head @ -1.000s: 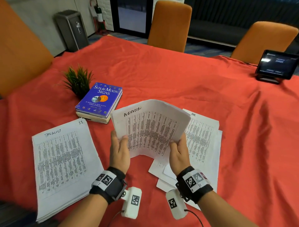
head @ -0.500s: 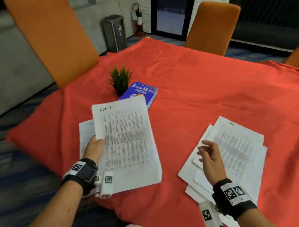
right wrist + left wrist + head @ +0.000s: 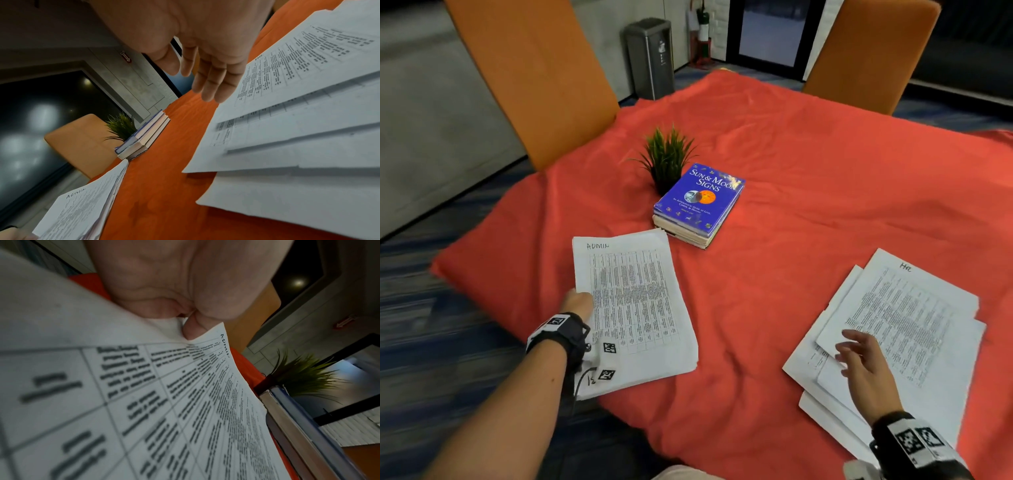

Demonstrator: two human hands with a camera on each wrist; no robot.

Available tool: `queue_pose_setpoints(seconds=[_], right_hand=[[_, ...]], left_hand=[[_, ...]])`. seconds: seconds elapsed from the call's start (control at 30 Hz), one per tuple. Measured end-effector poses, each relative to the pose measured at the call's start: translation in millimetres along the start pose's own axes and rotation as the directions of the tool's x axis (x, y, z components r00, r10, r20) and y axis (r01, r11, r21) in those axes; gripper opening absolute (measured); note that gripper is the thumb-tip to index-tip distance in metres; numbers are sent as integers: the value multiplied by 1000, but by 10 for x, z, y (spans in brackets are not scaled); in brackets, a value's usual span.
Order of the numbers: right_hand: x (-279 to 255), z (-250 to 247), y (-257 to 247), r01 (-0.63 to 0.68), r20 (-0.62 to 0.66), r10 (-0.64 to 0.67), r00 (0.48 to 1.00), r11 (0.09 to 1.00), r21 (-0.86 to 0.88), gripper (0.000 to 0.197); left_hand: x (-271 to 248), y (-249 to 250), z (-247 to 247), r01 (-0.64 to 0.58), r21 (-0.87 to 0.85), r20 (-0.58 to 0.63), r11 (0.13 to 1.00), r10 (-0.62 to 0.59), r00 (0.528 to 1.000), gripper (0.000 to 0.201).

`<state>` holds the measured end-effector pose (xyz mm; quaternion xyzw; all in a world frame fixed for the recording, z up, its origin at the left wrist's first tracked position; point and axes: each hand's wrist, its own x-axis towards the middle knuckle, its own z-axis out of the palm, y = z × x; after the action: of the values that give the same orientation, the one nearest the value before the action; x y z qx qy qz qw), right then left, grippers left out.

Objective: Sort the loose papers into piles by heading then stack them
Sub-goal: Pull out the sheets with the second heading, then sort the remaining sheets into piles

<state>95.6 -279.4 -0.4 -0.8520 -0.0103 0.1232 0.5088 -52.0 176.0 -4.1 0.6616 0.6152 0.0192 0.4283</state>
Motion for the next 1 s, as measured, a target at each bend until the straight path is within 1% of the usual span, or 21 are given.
queue_pose_setpoints(seconds=[0.07, 0.17, 0.23, 0.3, 0.33, 0.37, 0.4, 0.43, 0.47, 0.5, 0.53, 0.57, 0.6, 0.67, 0.73, 0.8, 0.87, 0.97, 1.0], right_hand=[[-17, -18, 21, -20, -9, 20, 1000, 1000, -14, 29], [-41, -57, 80, -60, -37, 59, 998, 997, -44, 27], [-30, -102, 146, -108, -65, 104, 993, 991, -74, 24], [-5, -182, 246, -192, -133, 173, 976, 971, -140, 28], [16, -250, 318, -258, -193, 226, 955, 953, -158, 32], [39, -318, 393, -337, -254, 291, 922, 927, -163, 38], [58, -395, 463, -425, -316, 362, 877, 892, -157, 45], [62, -496, 530, -516, -369, 434, 822, 842, -158, 53], [73, -577, 597, -590, -401, 493, 772, 790, -166, 62], [62, -671, 651, -648, -424, 537, 729, 742, -174, 71], [64, -725, 702, -684, -437, 566, 699, 707, -180, 79], [69, -761, 756, -704, -433, 587, 684, 687, -180, 84], [82, -790, 814, -705, -418, 597, 684, 688, -172, 87], [108, -818, 885, -683, -374, 604, 704, 720, -122, 82], [135, -837, 897, -667, -331, 613, 718, 741, -75, 74], [186, -869, 921, -663, -307, 623, 720, 748, -36, 69], [246, -906, 958, -670, -284, 643, 711, 743, 7, 63], [312, -980, 951, -680, -246, 667, 703, 732, 44, 34], [329, -1006, 955, -693, -229, 683, 693, 719, 48, 29]], left_hand=[[20, 29, 5, 13, 15, -1, 1000, -13, 1000, 39], [48, 63, 11, 42, 1, -13, 999, -42, 999, 42], [72, 55, 14, 39, 2, -68, 999, -39, 997, 47], [-26, 78, 51, 18, 107, -206, 994, 4, 979, 50], [-103, 120, 118, -24, 159, -262, 987, 66, 963, 50], [-235, 176, 185, -87, 176, -280, 980, 135, 950, 48], [-360, 232, 297, -171, 169, -246, 971, 210, 946, 44], [-519, 306, 456, -256, 137, -157, 957, 276, 948, 37], [-649, 338, 622, -332, 71, -31, 941, 335, 942, 28], [-825, 380, 820, -385, 23, 113, 923, 380, 918, 18], [-970, 403, 1011, -435, 4, 235, 901, 422, 876, 11], [-1127, 433, 1208, -477, 12, 338, 879, 446, 829, 7], [-1271, 461, 1428, -515, 0, 426, 857, 466, 775, 8], [-1535, 496, 1848, -558, -3, 583, 830, 455, 673, 11], [-1756, 497, 2192, -578, 45, 692, 815, 392, 607, 5], [-1920, 482, 2467, -597, 118, 741, 794, 330, 585, 25], [-2032, 486, 2610, -613, 163, 754, 773, 303, 583, 38], [-2118, 488, 2699, -654, 192, 763, 731, 309, 568, 45], [-2133, 486, 2713, -662, 195, 756, 724, 319, 571, 44]])
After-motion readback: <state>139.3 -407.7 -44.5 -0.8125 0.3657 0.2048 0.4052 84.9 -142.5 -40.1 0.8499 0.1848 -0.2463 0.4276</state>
